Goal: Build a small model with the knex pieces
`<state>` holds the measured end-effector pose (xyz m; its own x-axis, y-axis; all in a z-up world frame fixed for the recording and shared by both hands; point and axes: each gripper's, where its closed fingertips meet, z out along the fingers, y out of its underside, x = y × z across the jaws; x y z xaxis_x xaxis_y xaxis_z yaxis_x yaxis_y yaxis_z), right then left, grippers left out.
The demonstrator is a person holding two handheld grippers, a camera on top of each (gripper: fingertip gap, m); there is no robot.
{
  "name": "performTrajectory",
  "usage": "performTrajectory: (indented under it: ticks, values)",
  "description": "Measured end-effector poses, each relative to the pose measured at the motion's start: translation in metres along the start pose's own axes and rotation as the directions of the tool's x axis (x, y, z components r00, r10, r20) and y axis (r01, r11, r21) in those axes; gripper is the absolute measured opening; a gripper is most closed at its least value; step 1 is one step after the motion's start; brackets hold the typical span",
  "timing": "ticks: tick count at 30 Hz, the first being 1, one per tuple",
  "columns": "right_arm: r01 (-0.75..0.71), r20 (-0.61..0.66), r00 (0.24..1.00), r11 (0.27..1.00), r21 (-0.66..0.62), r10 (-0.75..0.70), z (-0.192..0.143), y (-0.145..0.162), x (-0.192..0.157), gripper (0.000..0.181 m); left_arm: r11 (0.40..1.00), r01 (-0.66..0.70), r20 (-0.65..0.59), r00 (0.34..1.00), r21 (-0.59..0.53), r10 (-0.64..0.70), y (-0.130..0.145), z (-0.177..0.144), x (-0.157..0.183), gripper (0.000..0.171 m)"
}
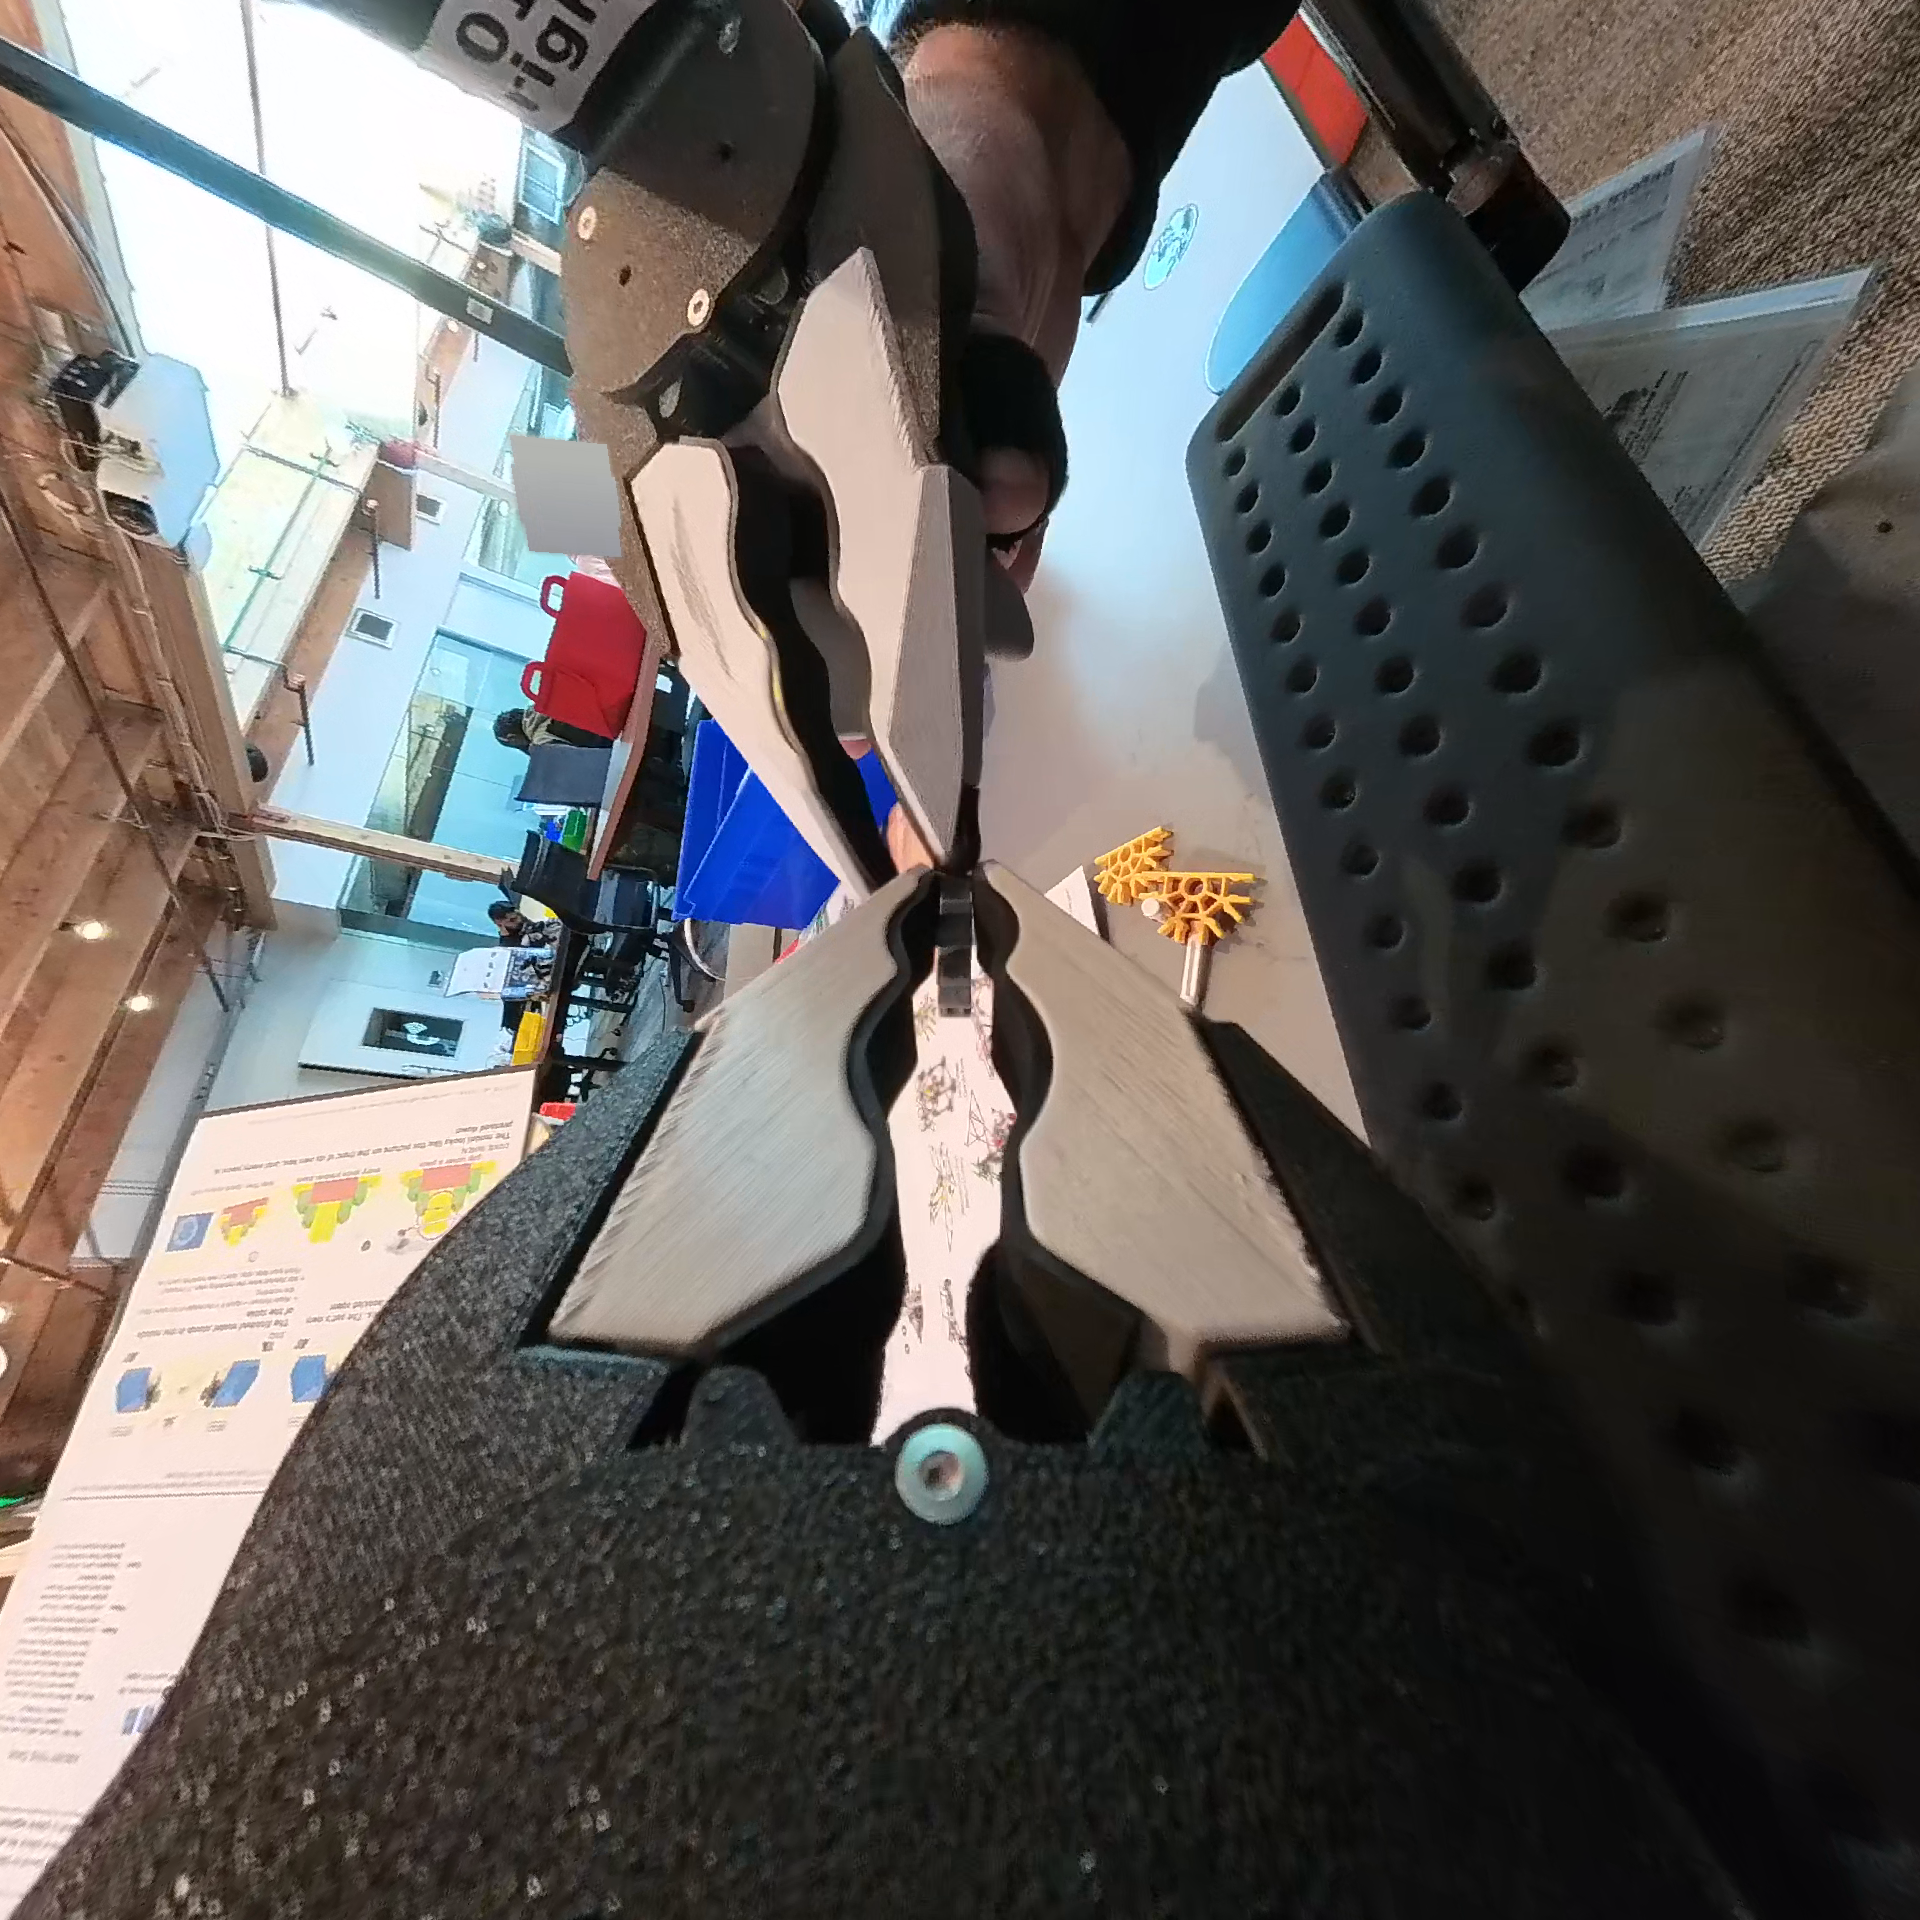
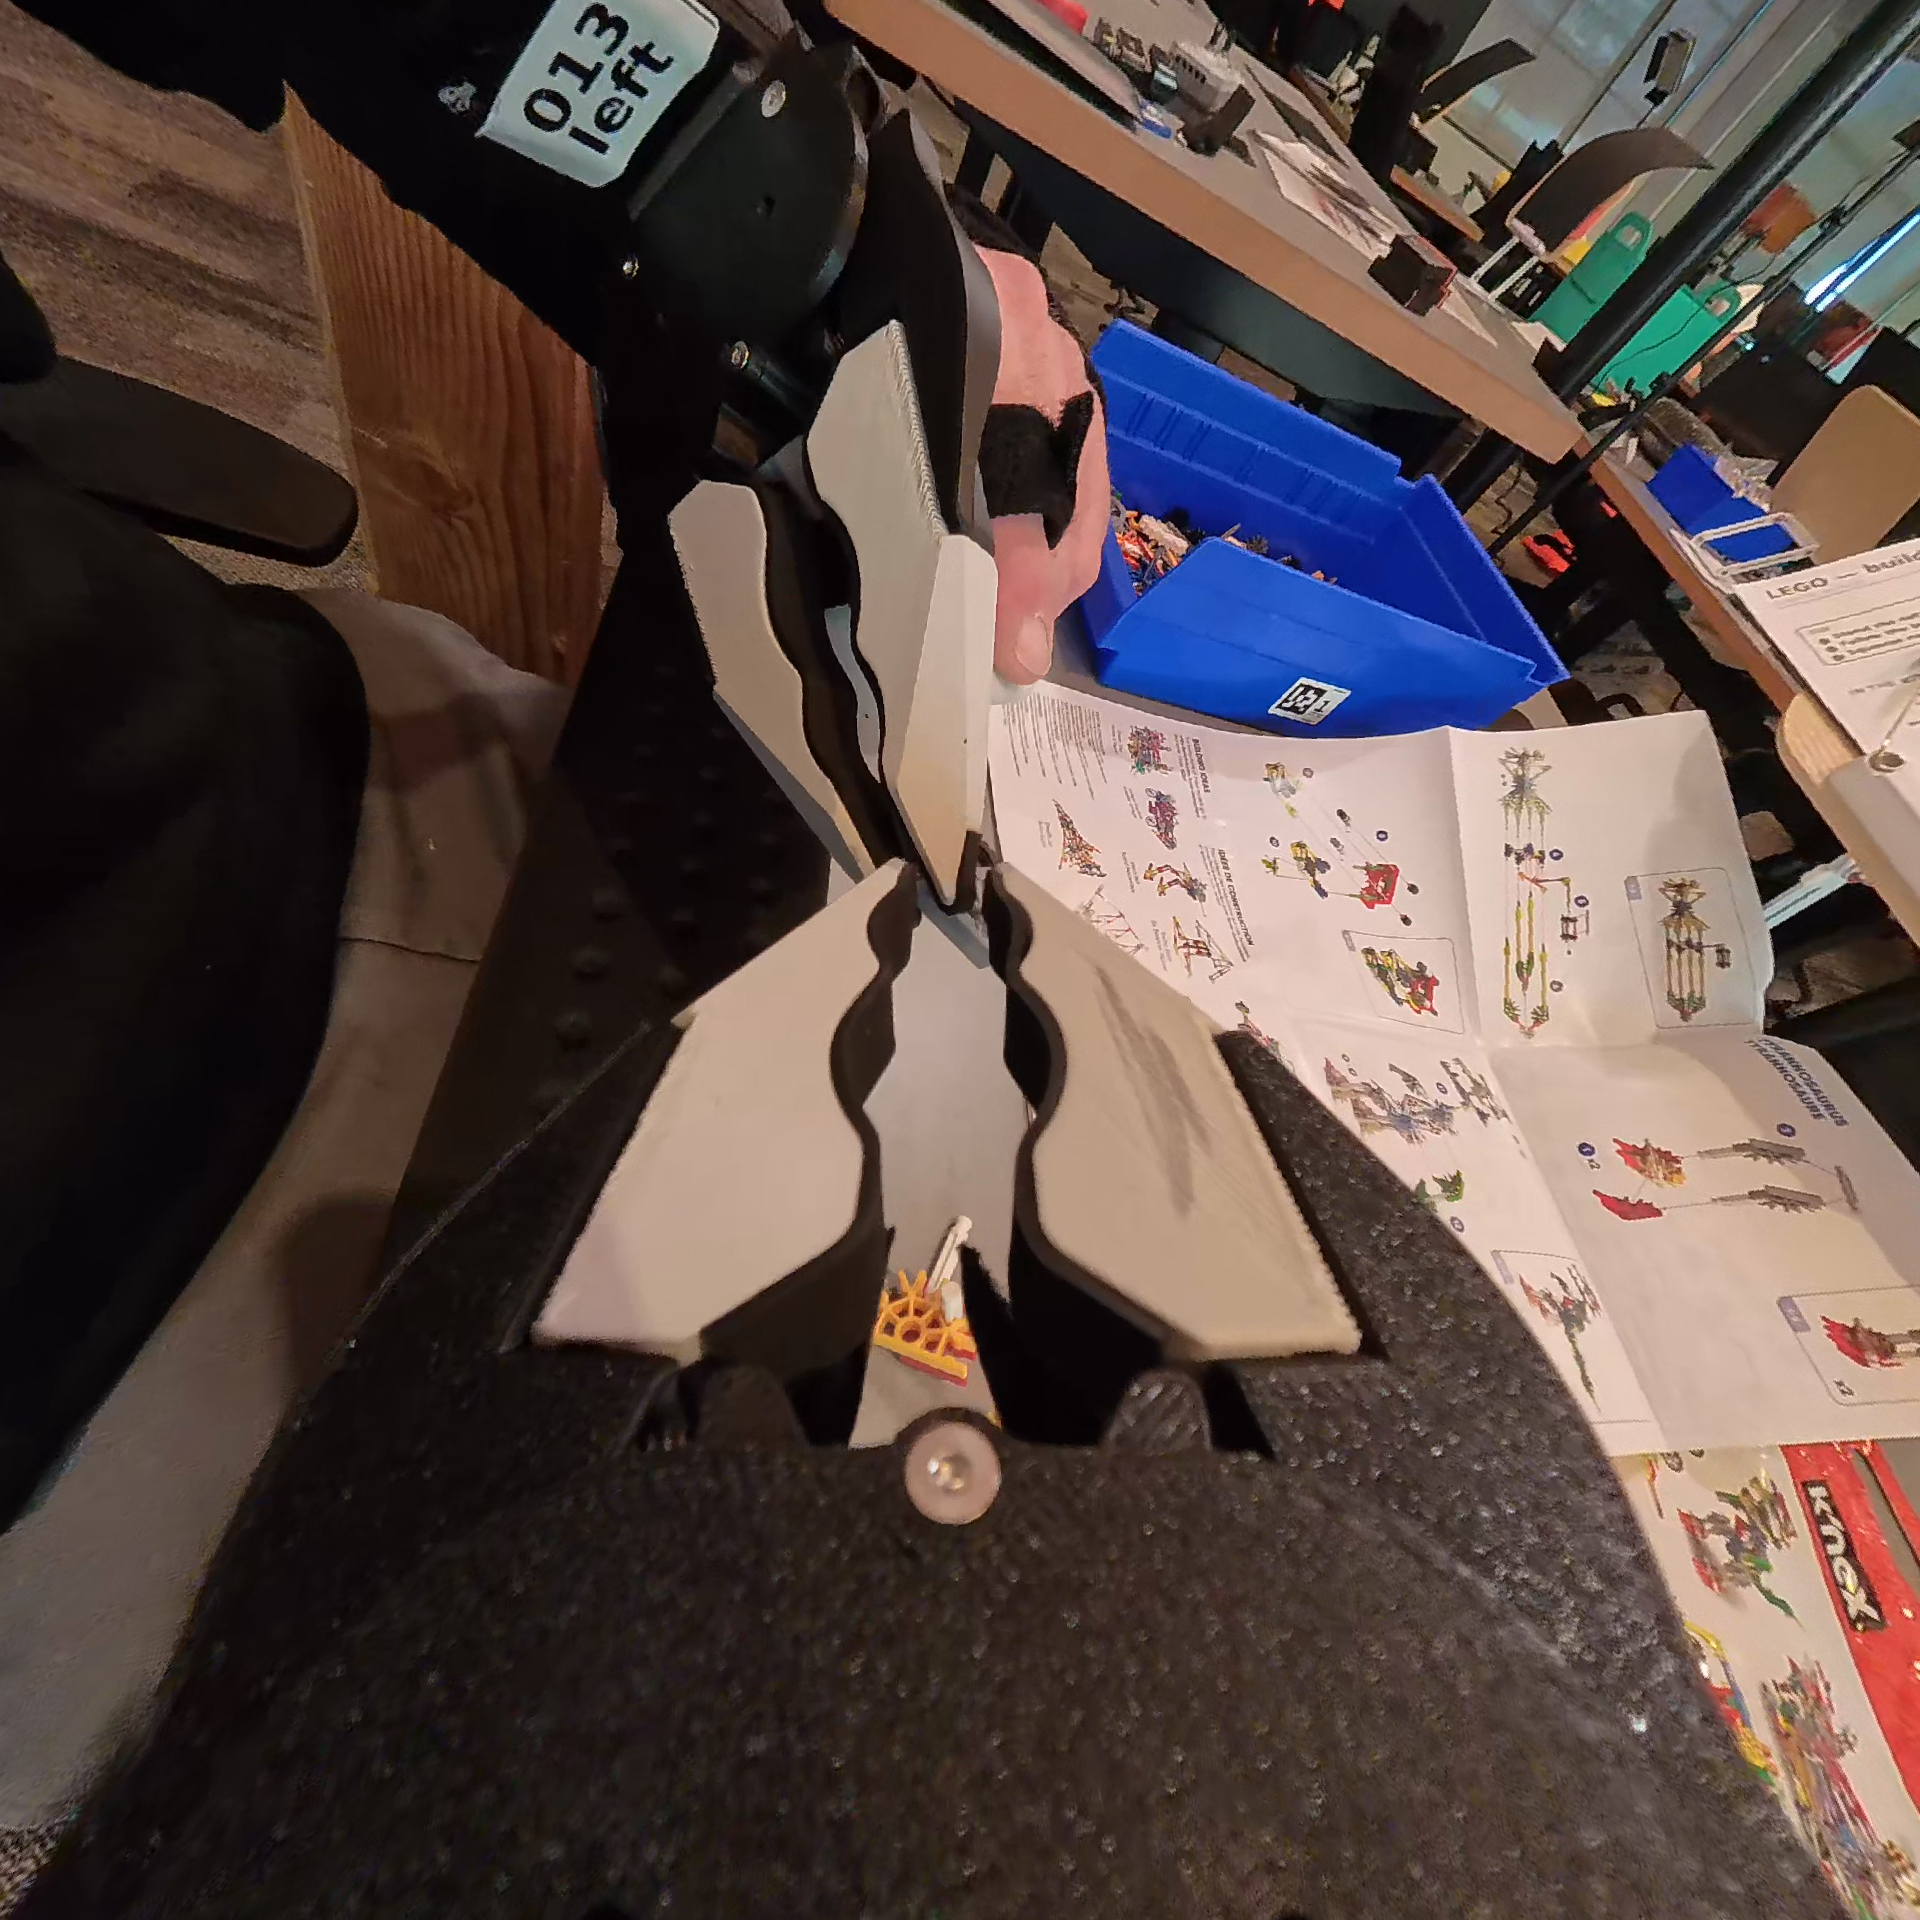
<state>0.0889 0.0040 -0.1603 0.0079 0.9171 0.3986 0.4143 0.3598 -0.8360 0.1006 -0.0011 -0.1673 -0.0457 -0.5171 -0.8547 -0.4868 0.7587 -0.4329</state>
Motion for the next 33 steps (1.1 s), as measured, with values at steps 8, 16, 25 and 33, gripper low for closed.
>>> performTrajectory:
  ticks: [8, 16, 25, 33]
  values:
    - [-0.036, 0.03, 0.999, 0.999, 0.017, 0.036, 0.001, -0.002, -0.003, 0.008, 0.999, -0.046, 0.001, 0.999, -0.015, 0.046, -0.002, -0.001, 0.0, 0.005]
    - [-0.022, 0.061, 0.998, 1.0, -0.017, 0.023, 0.003, 0.003, -0.009, 0.006, 0.997, -0.066, -0.041, 0.997, -0.031, 0.065, -0.001, 0.001, 0.009, 0.004]
    - [0.041, 0.02, 0.999, 0.999, -0.015, -0.041, -0.001, 0.0, -0.004, 0.009, 0.999, 0.031, -0.022, 0.999, 0.009, -0.031, -0.003, 0.002, 0.003, 0.005]
    - [0.075, 0.025, 0.997, 0.996, -0.041, -0.074, 0.003, 0.004, -0.008, 0.01, 1.0, -0.002, -0.07, 0.998, -0.007, 0.001, -0.001, 0.003, 0.01, 0.005]
